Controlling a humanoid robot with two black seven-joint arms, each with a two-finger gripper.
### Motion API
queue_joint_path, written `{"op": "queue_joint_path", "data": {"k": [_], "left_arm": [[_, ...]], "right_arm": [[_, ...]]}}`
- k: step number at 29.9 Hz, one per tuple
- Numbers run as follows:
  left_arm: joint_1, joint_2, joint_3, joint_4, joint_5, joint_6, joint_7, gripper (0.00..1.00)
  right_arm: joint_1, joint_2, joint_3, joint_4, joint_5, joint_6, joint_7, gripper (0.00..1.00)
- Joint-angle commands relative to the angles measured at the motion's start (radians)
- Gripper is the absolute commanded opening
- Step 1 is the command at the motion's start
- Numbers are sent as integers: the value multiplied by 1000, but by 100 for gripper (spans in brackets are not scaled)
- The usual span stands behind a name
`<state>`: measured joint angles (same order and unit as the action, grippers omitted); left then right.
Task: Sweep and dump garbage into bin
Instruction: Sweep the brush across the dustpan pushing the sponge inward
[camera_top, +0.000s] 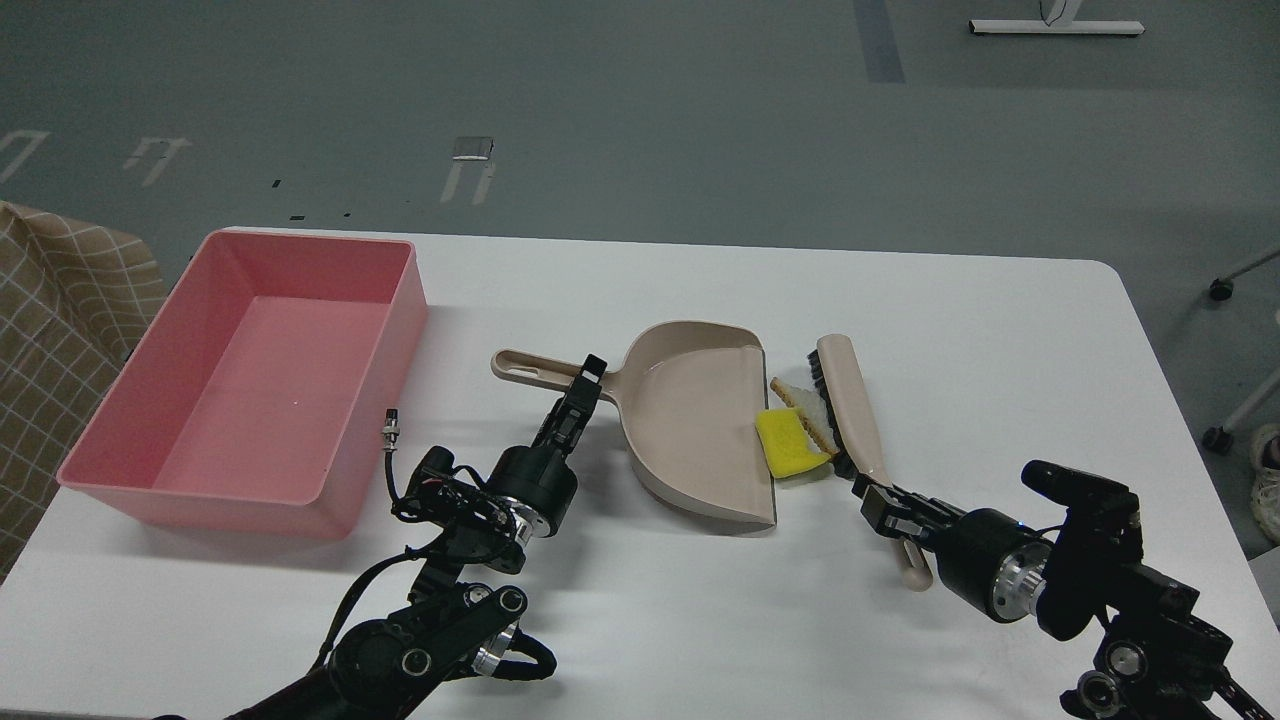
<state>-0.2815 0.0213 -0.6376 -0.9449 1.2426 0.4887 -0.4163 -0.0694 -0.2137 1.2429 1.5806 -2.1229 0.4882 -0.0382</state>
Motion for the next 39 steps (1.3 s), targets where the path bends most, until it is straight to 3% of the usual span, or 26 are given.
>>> {"op": "queue_joint_path", "data": {"k": [1,14,39], "left_arm": [[2,5,1,0,0,0,-1,31],[7,23,-1,-9,0,0,-1,31],[5,12,1,-11,3,0,-1,31]], "right_arm": [[0,63,1,-16,-35,1,-2,20],[3,212,-3,-39,-59,1,-6,20],[20,214,-26,-31,-59,1,-12,20]]}}
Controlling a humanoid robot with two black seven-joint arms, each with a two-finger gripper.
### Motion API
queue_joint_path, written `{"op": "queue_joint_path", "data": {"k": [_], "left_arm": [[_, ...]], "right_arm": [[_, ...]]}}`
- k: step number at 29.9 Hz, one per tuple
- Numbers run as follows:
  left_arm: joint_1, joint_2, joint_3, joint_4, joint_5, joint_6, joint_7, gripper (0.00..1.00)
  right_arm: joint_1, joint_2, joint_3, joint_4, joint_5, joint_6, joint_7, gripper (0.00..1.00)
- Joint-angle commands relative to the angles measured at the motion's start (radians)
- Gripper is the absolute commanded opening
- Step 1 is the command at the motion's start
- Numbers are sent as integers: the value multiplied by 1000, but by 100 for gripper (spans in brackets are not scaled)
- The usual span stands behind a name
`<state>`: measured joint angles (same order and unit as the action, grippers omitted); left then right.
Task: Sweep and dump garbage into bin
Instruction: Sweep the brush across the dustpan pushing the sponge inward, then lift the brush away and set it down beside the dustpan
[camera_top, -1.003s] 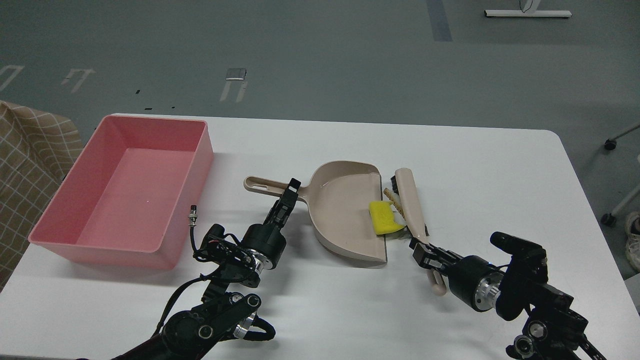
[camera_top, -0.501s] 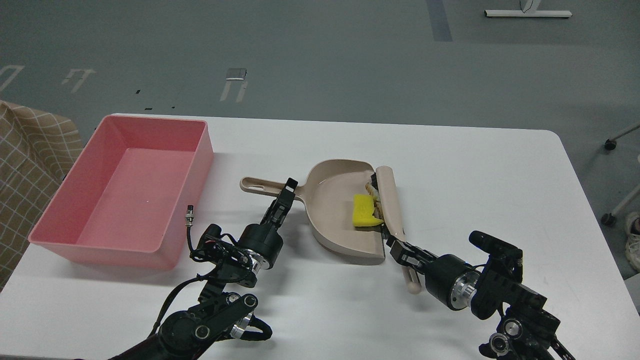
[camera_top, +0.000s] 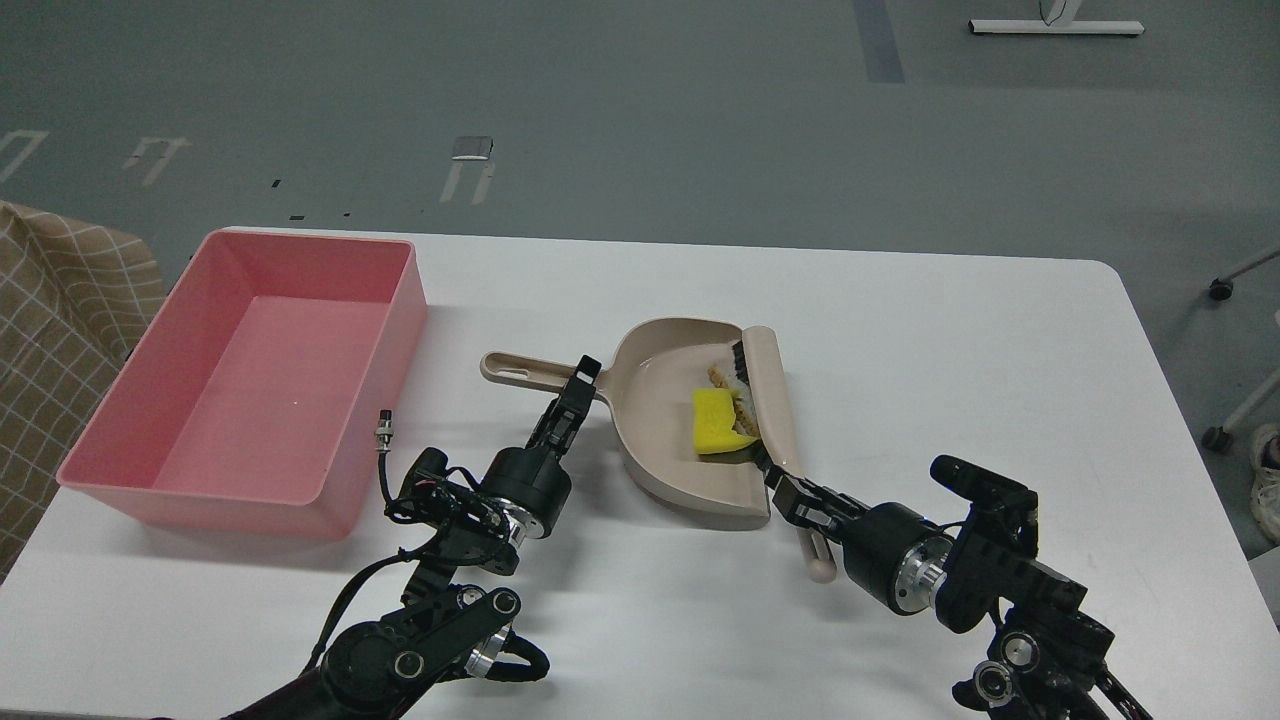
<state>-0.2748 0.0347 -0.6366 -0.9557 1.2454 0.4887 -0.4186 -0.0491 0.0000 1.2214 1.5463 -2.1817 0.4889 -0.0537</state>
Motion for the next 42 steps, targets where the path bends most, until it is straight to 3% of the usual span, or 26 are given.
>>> {"op": "queue_joint_path", "data": {"k": [1,31,34,36,42], "left_arm": [[-1,1,0,0,0,0,1,31],[-3,2,17,2,-4,0,1,30],[-1,5,17,2,-4,0,1,29],[-1,7,17,2,-4,0,1,22],[-3,8,17,2,-4,0,0,20]], "right_arm": [[2,0,-17,3,0,0,6,20],[43,0,38,101,88,0,18,20],[43,0,70,109,111,0,18,20],[43,0,95,109,123,0,18,20],[41,-54,144,123,178,0,17,20]]}}
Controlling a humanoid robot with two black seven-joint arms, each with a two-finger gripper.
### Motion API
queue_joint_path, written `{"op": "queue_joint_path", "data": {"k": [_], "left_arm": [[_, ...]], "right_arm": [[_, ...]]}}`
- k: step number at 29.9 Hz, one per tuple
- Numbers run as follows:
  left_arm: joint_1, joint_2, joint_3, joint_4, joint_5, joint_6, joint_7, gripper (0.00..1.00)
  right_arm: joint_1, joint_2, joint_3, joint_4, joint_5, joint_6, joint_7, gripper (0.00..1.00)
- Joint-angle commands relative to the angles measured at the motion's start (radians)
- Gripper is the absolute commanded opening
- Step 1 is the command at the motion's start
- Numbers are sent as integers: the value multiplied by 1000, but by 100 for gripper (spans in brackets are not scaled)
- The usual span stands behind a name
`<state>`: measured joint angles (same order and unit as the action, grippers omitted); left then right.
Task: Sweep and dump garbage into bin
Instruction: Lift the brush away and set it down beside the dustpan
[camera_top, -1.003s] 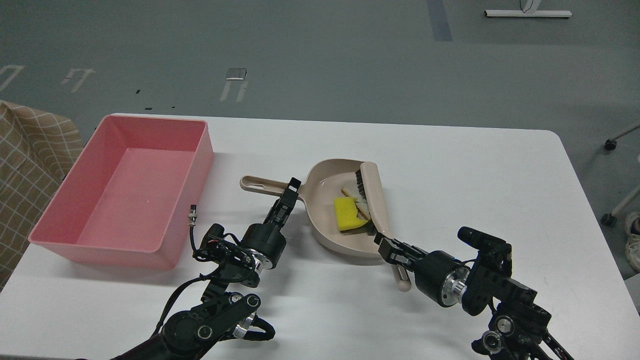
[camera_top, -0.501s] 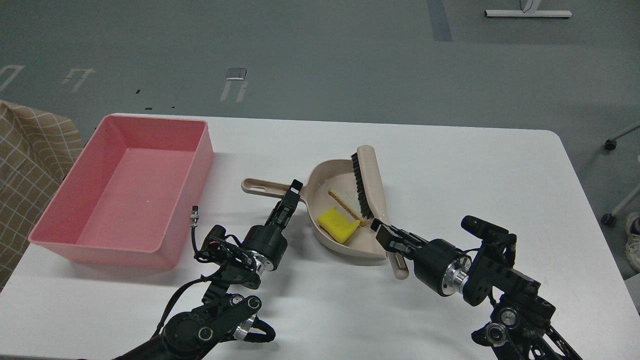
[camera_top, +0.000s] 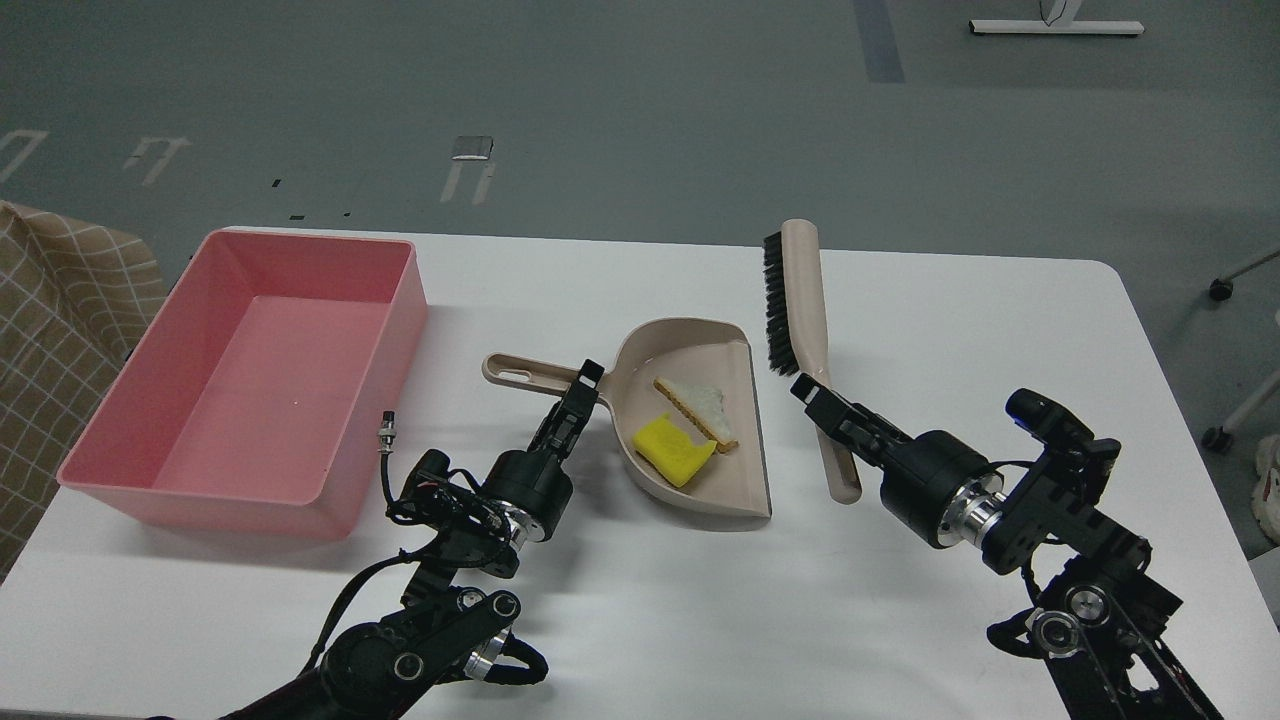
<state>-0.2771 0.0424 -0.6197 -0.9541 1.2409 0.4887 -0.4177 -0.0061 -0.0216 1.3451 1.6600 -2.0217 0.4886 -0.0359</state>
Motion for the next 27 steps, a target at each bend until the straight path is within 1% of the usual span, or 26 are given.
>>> {"op": "queue_joint_path", "data": {"k": [1,4,10,16,27], "left_arm": [[-1,1,0,0,0,0,0,20],[-1,1,0,0,0,0,-1,20],[-5,-1,0,1,-1,0,0,21],[-7,-1,-2,3,-4,0,0,21],[-7,-1,0,5,-6,0,0,21]], "right_arm": [[-6,-49,28,9,20,0,-2,20],[-25,-81,42,9,24,0,-2,20],[-127,-162,55,17,29,0,-2,21],[-186,-187,97,17,52,0,-2,21],[-199,-245,144,14,112,0,-1,21]]}}
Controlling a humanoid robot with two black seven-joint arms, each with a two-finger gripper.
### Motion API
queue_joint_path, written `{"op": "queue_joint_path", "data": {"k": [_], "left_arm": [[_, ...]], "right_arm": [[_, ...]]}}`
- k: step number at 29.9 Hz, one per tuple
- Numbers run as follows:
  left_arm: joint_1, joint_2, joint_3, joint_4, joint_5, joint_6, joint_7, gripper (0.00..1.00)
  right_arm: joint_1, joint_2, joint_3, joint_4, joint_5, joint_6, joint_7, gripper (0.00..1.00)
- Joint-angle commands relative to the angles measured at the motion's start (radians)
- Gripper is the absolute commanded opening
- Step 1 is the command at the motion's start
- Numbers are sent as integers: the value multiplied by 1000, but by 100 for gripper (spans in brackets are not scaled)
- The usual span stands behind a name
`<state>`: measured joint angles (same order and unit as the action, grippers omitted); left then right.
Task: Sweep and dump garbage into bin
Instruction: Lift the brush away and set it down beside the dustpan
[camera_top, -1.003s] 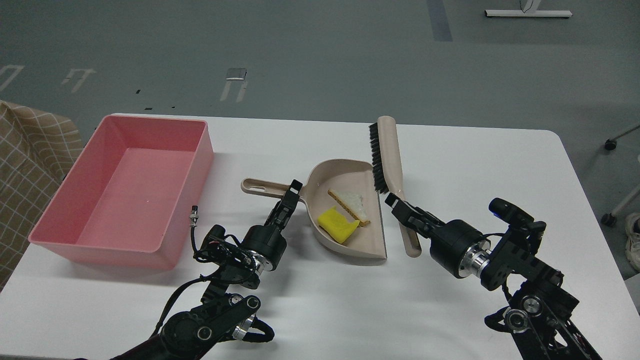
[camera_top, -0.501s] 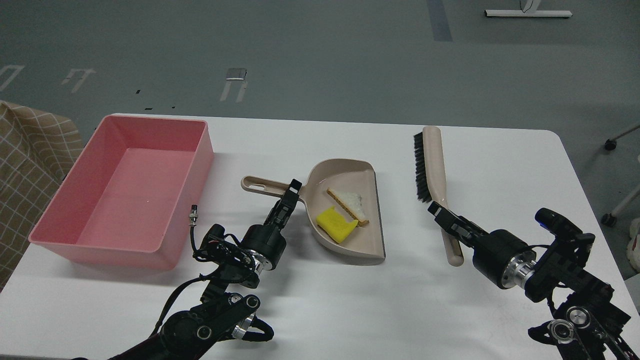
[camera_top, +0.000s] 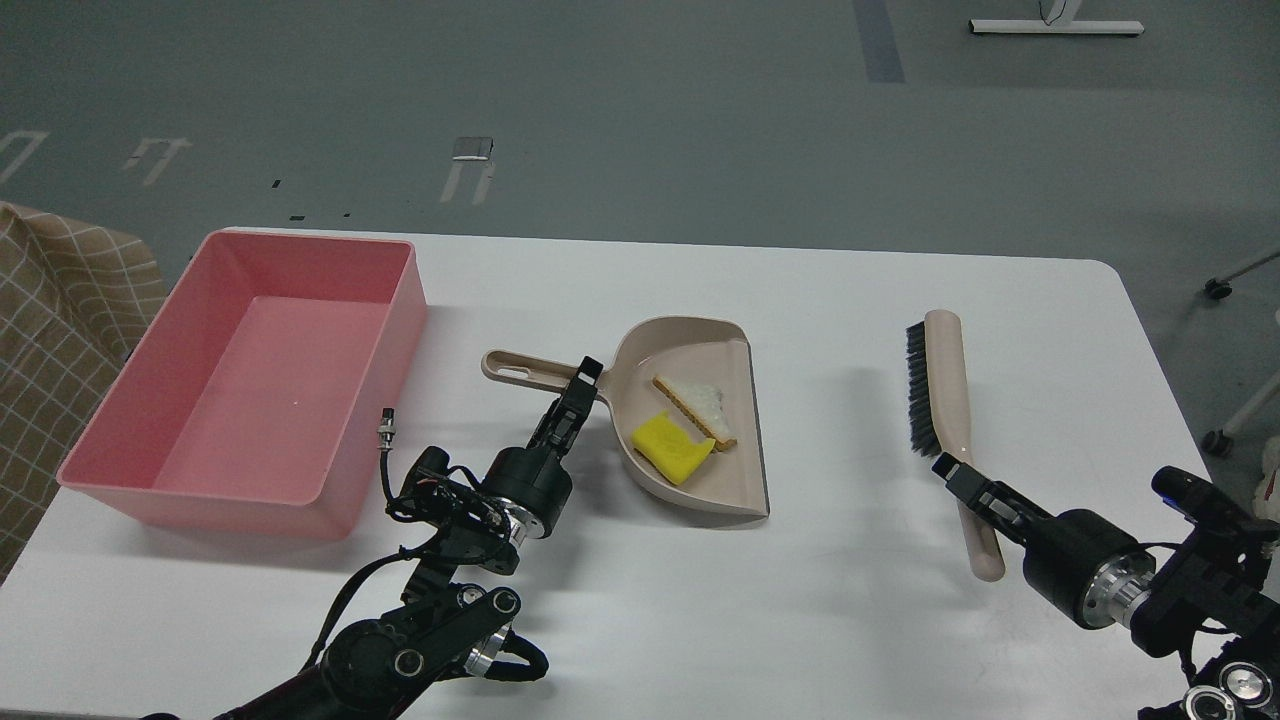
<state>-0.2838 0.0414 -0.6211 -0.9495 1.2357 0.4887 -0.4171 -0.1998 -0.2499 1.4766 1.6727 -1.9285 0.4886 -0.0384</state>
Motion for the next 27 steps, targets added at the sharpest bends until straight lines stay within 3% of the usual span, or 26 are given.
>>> {"op": "queue_joint_path", "data": {"k": [1,13,20,27], "left_arm": [[0,0,0,0,1,0,0,21],[-23,-3,-2,-5,-44,0,9,20],[-40,-5,-2,-8,-62,0,9,8],[-43,-8,-6,-11,-76,0,15,8]], "right_arm": [[-7,-19,16,1,23,0,2,21],[-9,-31,36,1,49,0,2,21],[-10,-28,36,1,49,0,3,21],[-10,-26,36,-1,49,0,3,21]]}}
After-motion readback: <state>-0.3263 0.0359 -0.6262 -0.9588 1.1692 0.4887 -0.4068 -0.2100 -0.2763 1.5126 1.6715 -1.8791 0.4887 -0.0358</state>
